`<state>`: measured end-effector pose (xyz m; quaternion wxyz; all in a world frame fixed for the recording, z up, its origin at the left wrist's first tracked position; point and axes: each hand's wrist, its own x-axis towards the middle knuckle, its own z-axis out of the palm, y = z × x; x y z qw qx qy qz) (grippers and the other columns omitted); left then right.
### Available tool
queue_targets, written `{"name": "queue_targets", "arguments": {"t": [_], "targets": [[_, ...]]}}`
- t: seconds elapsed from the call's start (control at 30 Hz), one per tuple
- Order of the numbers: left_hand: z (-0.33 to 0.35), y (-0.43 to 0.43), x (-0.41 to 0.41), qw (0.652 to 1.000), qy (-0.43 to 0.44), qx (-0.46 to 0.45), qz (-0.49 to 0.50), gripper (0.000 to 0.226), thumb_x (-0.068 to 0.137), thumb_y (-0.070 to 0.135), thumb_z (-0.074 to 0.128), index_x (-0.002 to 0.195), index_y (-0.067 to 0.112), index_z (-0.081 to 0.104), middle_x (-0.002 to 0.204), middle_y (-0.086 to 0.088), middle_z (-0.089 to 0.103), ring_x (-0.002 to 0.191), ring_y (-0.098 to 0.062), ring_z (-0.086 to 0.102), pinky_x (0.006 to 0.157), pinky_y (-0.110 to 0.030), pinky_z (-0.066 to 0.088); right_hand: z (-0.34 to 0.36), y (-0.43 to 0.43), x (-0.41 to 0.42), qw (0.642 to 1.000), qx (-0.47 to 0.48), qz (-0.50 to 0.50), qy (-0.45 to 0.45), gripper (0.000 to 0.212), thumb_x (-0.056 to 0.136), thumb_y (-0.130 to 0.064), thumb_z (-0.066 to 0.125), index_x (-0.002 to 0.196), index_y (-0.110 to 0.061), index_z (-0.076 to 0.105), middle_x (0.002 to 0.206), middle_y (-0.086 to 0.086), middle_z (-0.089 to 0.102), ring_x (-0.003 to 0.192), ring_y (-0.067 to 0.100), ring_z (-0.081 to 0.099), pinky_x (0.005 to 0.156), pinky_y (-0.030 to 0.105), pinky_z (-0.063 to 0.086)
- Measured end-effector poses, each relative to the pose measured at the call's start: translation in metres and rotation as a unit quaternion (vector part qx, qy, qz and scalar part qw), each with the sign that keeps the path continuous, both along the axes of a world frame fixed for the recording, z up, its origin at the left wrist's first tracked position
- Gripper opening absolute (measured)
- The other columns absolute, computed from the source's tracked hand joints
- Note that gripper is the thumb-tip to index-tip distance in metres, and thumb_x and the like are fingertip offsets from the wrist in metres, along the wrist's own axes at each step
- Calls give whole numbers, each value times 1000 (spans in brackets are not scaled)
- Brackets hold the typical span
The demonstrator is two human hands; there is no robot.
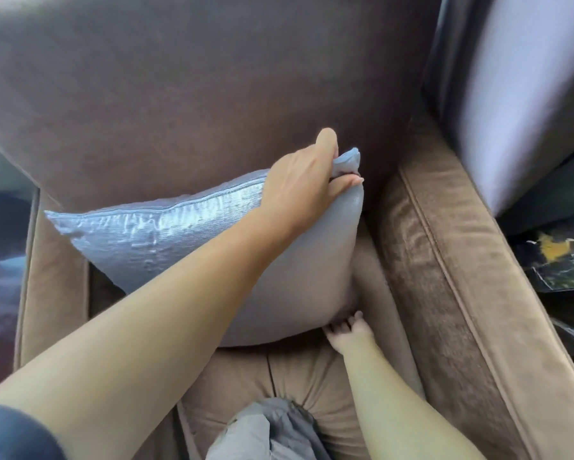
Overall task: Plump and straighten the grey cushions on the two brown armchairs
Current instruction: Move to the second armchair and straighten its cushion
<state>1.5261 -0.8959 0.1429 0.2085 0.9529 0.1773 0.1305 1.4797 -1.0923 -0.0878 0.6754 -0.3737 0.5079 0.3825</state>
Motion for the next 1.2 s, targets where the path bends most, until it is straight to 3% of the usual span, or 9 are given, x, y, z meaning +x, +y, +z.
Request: {"name": "queue_targets", "arguments": {"t": [0.17,0.27,0.37,0.47,0.57,0.63,0.73,0.97,1.2], "targets": [[-17,-9,21,1000,-18,-20,-6,38,90,44,64,96,14,41,92,-3,57,79,-28,53,70,-40,42,45,4,18,985,-101,89,-111,41,103,-21,51,142,-8,47,147,18,49,133,31,50,111,49,39],[-19,-6,13,996,-32,-41,-67,43,85,31,71,116,8,52,111,-10,55,96,-31,54,81,-47,48,93,20,23,904,-253,161,-304,29,96,-6,58,124,-13,54,135,18,57,111,23,58,95,35,46],[-21,9,-25,993,-34,4,-110,63,82,32,74,133,6,47,124,-13,54,107,-34,55,90,-48,48,156,45,23,715,-321,229,-577,36,91,-1,58,126,-11,54,136,10,50,123,17,52,101,27,42],[-32,35,-83,993,-25,90,-73,69,86,49,62,137,5,46,132,-12,56,116,-34,56,100,-48,43,196,81,21,430,-299,353,-775,51,89,-14,60,138,-5,49,147,10,44,140,21,38,118,32,29],[-39,67,-138,989,18,142,-24,80,84,66,49,137,6,48,133,-10,57,118,-31,58,105,-52,38,211,121,32,185,-265,547,-772,78,88,-47,62,151,-9,35,159,9,34,151,26,21,123,48,13],[-40,85,-166,985,52,162,-11,95,77,79,47,139,6,46,133,-9,58,120,-30,58,108,-52,37,218,140,43,84,-259,660,-700,98,83,-68,57,157,-15,21,163,4,24,154,23,11,123,53,-1],[-40,107,-197,977,87,193,1,105,72,87,43,142,8,44,132,-7,57,123,-29,54,111,-56,33,222,147,69,46,-255,725,-638,111,75,-79,55,158,-22,10,163,0,21,153,20,10,122,55,-5],[-47,145,-229,964,155,191,102,108,70,97,23,127,10,53,97,-7,59,91,-34,59,90,-48,43,218,117,115,44,-361,723,-587,101,66,-85,55,143,-24,36,137,-4,52,135,18,41,118,62,13],[-42,124,-215,937,215,210,175,104,67,90,47,136,12,43,116,-7,57,114,-32,54,108,-68,24,218,104,66,65,-465,674,-571,102,88,-67,51,158,-11,4,166,8,8,154,26,3,121,57,10]]}}
